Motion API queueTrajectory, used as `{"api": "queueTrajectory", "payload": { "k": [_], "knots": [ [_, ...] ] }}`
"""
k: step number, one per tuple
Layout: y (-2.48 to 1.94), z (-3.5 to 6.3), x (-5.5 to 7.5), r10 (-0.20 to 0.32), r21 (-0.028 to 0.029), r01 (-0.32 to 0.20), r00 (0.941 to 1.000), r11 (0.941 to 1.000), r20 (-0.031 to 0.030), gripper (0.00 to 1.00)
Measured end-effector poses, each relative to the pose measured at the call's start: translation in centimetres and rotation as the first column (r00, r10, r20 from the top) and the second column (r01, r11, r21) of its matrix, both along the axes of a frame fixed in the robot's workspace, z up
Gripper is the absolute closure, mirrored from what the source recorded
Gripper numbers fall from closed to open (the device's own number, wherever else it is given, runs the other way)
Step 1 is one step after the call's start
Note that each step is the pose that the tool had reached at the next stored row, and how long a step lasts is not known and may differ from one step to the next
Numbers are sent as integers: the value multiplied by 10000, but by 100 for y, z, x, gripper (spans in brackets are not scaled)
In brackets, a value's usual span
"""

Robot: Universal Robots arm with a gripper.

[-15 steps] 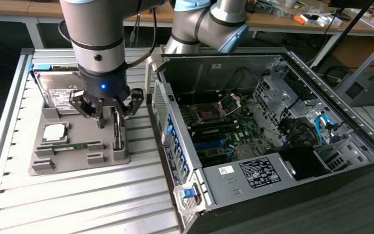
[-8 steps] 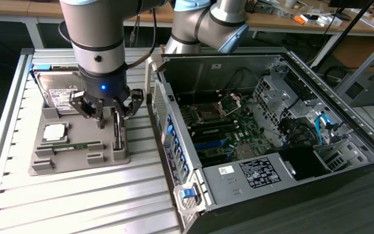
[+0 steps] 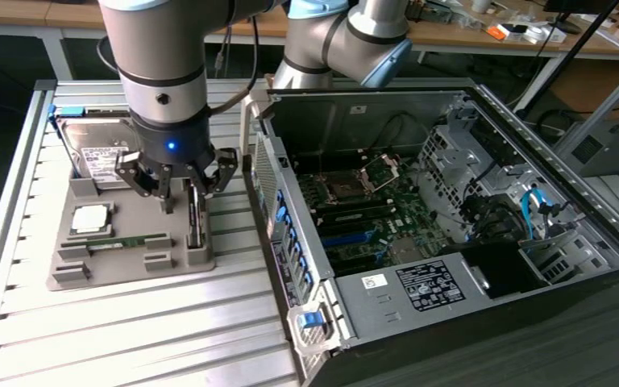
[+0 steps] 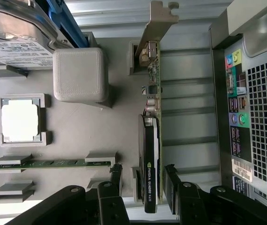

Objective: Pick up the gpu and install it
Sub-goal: 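Pick up the gpu and move the gpu toward the slot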

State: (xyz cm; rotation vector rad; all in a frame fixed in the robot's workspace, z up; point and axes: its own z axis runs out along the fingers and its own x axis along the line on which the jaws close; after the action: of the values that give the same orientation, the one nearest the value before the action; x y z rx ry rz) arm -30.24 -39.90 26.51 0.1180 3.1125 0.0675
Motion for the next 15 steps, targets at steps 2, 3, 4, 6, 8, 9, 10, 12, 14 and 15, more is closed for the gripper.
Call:
{"api": "queueTrajectory", "payload": {
  "k": [2, 3, 4, 6, 8, 9, 10, 12, 14, 15],
  "knots": [
    [0, -5, 0, 0, 0, 0, 10000, 10000, 0, 52],
    [0, -8, 0, 0, 1, 0, 10000, 10000, 1, 52],
    [0, -10, 0, 0, 0, 0, 10000, 10000, 0, 52],
    [0, -14, 0, 0, 0, 0, 10000, 10000, 0, 52],
    [0, -19, 0, 0, 0, 0, 10000, 10000, 0, 52],
    [0, -22, 0, 0, 0, 0, 10000, 10000, 0, 52],
    [0, -24, 0, 0, 1, 0, 10000, 10000, 1, 52],
    [0, -30, 0, 0, 0, 0, 10000, 10000, 0, 52],
    [0, -37, 0, 0, 0, 0, 10000, 10000, 1, 52],
    [0, -40, 0, 0, 0, 0, 10000, 10000, 1, 52]
  ]
}}
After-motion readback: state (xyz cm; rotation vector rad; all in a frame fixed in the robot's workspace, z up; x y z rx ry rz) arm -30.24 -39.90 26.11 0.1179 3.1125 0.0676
